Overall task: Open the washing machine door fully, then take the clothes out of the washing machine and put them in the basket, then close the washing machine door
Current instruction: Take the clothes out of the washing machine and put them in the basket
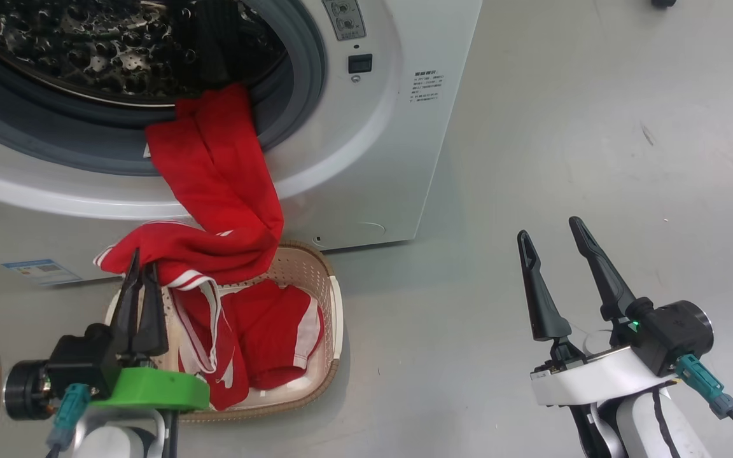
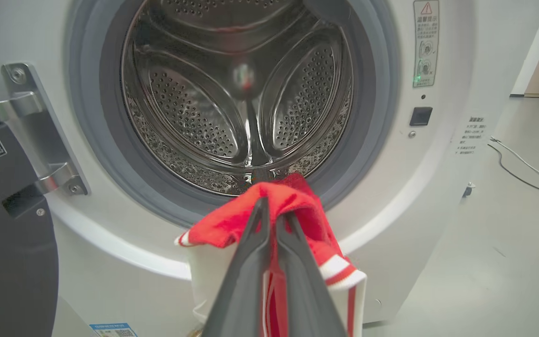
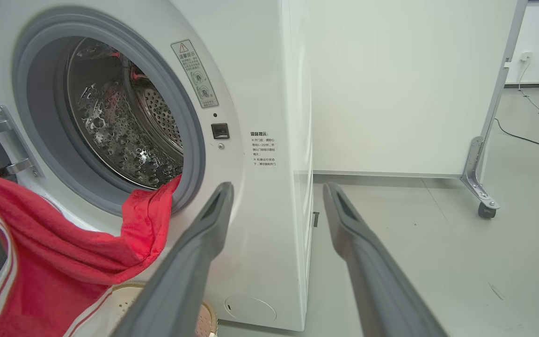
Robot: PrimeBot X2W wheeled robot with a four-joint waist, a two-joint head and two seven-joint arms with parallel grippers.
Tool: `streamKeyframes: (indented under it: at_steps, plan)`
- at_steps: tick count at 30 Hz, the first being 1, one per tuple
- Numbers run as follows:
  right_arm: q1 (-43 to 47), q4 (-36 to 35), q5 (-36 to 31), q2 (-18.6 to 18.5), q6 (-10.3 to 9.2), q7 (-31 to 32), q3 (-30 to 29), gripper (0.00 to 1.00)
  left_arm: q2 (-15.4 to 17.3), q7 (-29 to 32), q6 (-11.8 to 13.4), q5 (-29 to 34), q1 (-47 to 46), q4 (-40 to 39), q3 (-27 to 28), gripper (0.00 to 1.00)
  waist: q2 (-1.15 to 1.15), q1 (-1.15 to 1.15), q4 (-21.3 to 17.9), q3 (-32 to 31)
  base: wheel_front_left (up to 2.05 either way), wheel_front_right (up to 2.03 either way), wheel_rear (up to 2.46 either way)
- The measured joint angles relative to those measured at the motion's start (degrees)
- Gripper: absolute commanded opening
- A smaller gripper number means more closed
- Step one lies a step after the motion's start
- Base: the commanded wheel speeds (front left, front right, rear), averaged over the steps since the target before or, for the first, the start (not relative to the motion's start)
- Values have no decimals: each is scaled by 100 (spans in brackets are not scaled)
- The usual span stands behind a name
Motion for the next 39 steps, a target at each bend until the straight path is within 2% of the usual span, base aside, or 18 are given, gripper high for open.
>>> streamKeyframes:
  at_steps: [9, 18, 39]
  plan:
    - [-18, -98, 0, 1, 11, 0, 44, 100, -26, 49, -34, -79, -44, 804, -144, 0, 0, 0, -111, 309, 0, 0, 0]
    - [-197, -181, 4, 3, 52, 0, 192, 100, -10, 236, -111, -79, -638, 1711, -130, 0, 0, 0, -324, 725, 0, 0, 0]
    - [-832, -404, 360, 3, 93, 0, 376, 100, 304, 649, -256, -98, -1923, 3448, 57, 0, 0, 0, -929, 1778, 0, 0, 0]
